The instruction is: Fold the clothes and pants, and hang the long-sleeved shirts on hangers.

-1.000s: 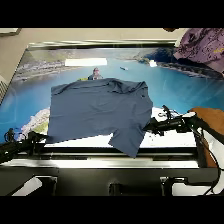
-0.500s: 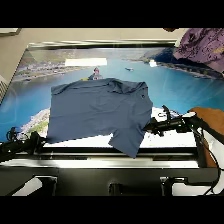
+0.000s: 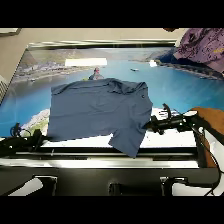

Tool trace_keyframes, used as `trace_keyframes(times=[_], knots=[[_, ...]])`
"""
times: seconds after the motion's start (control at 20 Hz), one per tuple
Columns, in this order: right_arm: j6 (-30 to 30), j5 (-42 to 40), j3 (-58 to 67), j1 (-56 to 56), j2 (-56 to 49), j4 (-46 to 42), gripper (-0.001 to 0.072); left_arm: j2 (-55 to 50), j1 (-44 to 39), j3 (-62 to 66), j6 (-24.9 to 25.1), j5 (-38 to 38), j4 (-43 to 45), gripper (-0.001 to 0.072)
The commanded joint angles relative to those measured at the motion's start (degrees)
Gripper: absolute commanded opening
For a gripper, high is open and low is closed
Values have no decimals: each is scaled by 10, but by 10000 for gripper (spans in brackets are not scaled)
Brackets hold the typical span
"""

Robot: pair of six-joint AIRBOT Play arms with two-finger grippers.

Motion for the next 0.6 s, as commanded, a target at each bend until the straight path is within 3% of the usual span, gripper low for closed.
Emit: trace_keyframes(times=[0.0, 0.2, 0.35, 0.55], knots=[[4, -10, 74, 7, 41, 10, 27, 2, -26, 105, -3, -40, -32, 15], [75, -135, 292, 72, 63, -14, 27, 2, -105, 320, -48, -14, -31, 15], [166, -208, 480, 133, 63, -150, 27, 2, -142, 504, -95, 9, -4, 15], [235, -159, 716, 151, 75, -261, 27, 15, -149, 759, -169, -19, 124, 15]])
